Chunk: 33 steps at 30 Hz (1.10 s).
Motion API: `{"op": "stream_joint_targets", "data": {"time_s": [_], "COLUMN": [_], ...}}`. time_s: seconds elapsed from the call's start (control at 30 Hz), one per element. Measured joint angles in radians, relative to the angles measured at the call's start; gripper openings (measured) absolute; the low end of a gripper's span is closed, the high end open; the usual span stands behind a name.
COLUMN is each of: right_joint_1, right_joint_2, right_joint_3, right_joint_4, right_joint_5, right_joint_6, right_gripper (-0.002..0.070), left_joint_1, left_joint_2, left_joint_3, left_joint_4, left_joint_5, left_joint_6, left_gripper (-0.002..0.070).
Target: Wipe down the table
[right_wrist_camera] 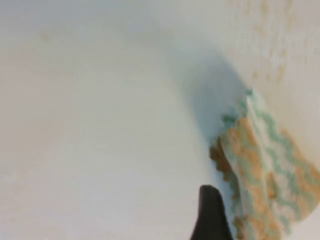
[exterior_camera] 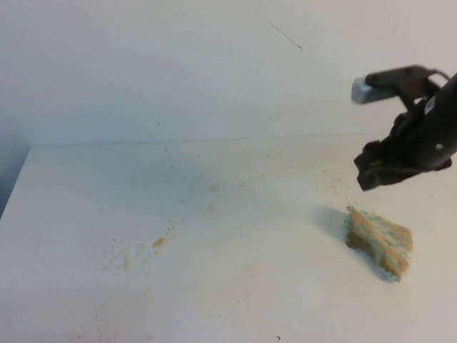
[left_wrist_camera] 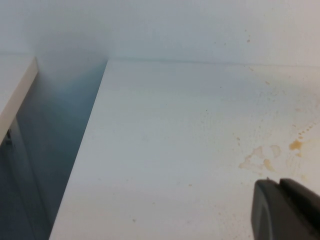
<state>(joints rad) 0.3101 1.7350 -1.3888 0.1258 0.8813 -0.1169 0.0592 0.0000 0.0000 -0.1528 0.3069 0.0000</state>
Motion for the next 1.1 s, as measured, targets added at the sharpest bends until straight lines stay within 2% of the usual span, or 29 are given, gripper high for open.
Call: {"op": "stream_joint_targets", "data": {"time_s": [0.1, 0.17, 0.23, 0.4, 0.5, 0.9, 1.1], "right_joint_1": [0.000, 0.000, 0.005, 0.033, 0.045, 0.045, 0.045], "right_joint_2": [-0.146, -0.233, -0.325, -0.560, -0.711, -1.292, -1.474], "right_joint_3": [0.017, 0.033, 0.063, 0.240, 0.359, 0.706, 0.802], "right_joint_4": [0.085, 0.135, 0.158, 0.188, 0.223, 0.180, -0.038], "right_joint_5": [-0.032, -0.036, -0.048, -0.159, -0.236, -0.340, -0.353], "right_joint_6": [-0.046, -0.084, -0.113, -0.126, -0.126, -0.161, 0.004], "right_gripper": [0.0457, 0.0429, 0.0360, 0.0089, 0.0027, 0.0001, 0.0000], "left_joint_1": [0.000, 0.000, 0.000, 0.000, 0.000, 0.000, 0.000], "left_joint_2": [0.000, 0.000, 0.000, 0.000, 0.000, 0.000, 0.000], "left_joint_3": [0.000, 0.000, 0.000, 0.000, 0.000, 0.000, 0.000], "left_joint_4": [0.000, 0.000, 0.000, 0.000, 0.000, 0.000, 0.000], "left_joint_5": [0.000, 0.000, 0.000, 0.000, 0.000, 0.000, 0.000], "left_joint_6": [0.000, 0.000, 0.000, 0.000, 0.000, 0.000, 0.000], "left_gripper": [0.0000, 0.0000, -0.0004, 0.0000, 0.0000, 0.0000, 0.0000]}}
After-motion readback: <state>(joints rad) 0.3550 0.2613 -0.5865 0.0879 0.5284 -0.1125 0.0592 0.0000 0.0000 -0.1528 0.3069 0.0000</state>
